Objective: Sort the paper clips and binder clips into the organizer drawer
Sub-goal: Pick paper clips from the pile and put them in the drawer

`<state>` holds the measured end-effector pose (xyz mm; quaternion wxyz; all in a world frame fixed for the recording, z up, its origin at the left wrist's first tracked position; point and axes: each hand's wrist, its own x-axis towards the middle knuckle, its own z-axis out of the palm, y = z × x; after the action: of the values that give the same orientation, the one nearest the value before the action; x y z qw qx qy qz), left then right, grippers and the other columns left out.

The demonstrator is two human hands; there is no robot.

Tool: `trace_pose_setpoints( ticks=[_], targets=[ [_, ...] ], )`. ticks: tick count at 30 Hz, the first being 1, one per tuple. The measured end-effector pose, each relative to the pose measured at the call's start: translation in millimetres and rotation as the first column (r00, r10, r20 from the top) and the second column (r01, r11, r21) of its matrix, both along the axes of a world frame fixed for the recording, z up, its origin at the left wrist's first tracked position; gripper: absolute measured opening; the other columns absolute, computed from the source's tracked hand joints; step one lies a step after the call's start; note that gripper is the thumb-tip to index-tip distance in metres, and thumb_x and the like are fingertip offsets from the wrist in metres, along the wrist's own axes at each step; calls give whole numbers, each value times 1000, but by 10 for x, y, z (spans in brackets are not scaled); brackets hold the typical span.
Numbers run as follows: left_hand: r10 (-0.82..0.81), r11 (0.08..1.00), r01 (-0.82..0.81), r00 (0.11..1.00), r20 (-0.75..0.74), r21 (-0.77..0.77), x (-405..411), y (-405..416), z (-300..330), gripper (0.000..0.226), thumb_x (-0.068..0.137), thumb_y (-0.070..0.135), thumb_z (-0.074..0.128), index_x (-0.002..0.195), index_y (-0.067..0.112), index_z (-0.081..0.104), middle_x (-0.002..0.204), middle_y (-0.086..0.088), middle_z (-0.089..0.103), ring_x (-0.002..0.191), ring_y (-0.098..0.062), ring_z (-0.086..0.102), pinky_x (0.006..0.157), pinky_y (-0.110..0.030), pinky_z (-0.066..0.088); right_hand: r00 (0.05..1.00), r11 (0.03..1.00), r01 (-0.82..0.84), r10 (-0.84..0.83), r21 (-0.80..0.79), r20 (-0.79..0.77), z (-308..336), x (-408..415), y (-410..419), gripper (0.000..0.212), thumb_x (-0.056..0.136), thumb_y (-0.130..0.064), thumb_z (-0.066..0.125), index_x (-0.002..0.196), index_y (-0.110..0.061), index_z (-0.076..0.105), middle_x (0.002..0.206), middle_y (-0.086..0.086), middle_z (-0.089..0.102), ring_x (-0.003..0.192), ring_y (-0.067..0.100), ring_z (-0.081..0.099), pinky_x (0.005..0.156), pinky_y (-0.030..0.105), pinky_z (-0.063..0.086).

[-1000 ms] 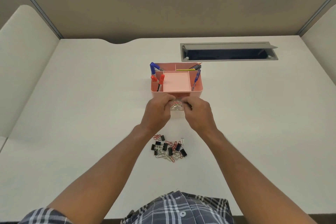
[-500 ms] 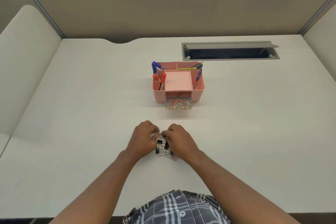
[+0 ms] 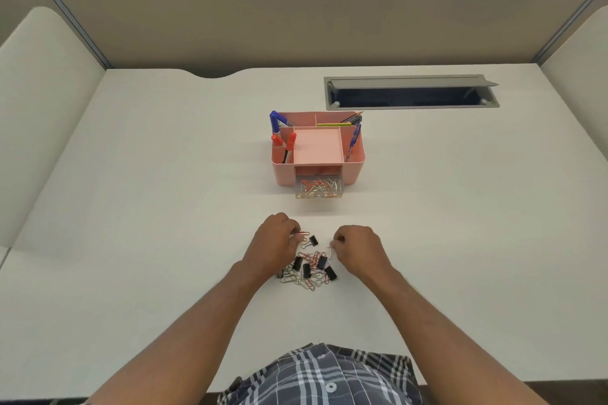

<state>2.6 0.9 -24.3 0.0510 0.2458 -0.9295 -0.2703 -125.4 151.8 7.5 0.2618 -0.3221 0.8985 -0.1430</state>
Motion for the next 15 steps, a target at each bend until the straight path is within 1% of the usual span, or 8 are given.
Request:
trace_pose_setpoints(
  ticks=[2, 5, 8, 11, 14, 15],
  targets=[
    [-1, 1000, 1, 1000, 21, 5, -22, 2, -11, 18, 92, 31, 61, 102, 17, 67, 97, 1, 58, 95, -16, 50, 80, -25, 39, 1000, 998, -8, 7, 58, 10, 6, 101, -35, 21, 89, -30, 61, 85, -11, 68, 86, 6, 70, 84, 28, 64, 72, 32, 50],
    [-5, 1000, 6, 999, 39, -11, -47, 19, -4, 15, 93, 28, 61, 99, 16, 67, 96, 0, 57, 95, -18, 51, 77, -24, 38, 999, 997, -23, 26, 77, -39, -7, 234, -118, 28, 86, -36, 62, 83, -8, 65, 85, 9, 67, 81, 30, 63, 69, 34, 49],
    [-11, 999, 13, 999, 39, -39, -52, 47, -19, 11, 92, 22, 60, 96, 14, 67, 94, -1, 58, 93, -20, 52, 74, -23, 35, 996, 997, -38, 43, 72, -77, -12, 329, -181, 33, 85, -42, 64, 89, -10, 61, 89, 8, 63, 84, 29, 61, 64, 32, 39],
    [-27, 998, 29, 999, 33, -64, -44, 60, -50, 10, 92, 19, 58, 93, 13, 66, 92, -2, 58, 91, -22, 52, 73, -23, 34, 991, 994, -85, 92, 69, -102, 2, 393, -233, 26, 88, -35, 62, 87, -10, 57, 92, 11, 62, 86, 31, 60, 64, 31, 35],
    [-45, 996, 47, 999, 26, -78, -36, 62, -61, 12, 94, 20, 56, 94, 13, 66, 92, -3, 59, 90, -21, 52, 76, -26, 39, 986, 990, -117, 125, 83, -108, 0, 398, -269, 13, 87, -15, 56, 76, -12, 49, 87, 13, 62, 73, 32, 53, 61, 32, 34],
    [-50, 995, 51, 999, 17, -81, -36, 64, -59, 12, 94, 21, 56, 93, 12, 66, 92, -3, 59, 90, -22, 52, 76, -28, 41, 987, 990, -112, 120, 79, -104, -14, 381, -269, 11, 85, -11, 54, 76, -11, 49, 86, 12, 62, 72, 31, 51, 61, 32, 36]
  ],
)
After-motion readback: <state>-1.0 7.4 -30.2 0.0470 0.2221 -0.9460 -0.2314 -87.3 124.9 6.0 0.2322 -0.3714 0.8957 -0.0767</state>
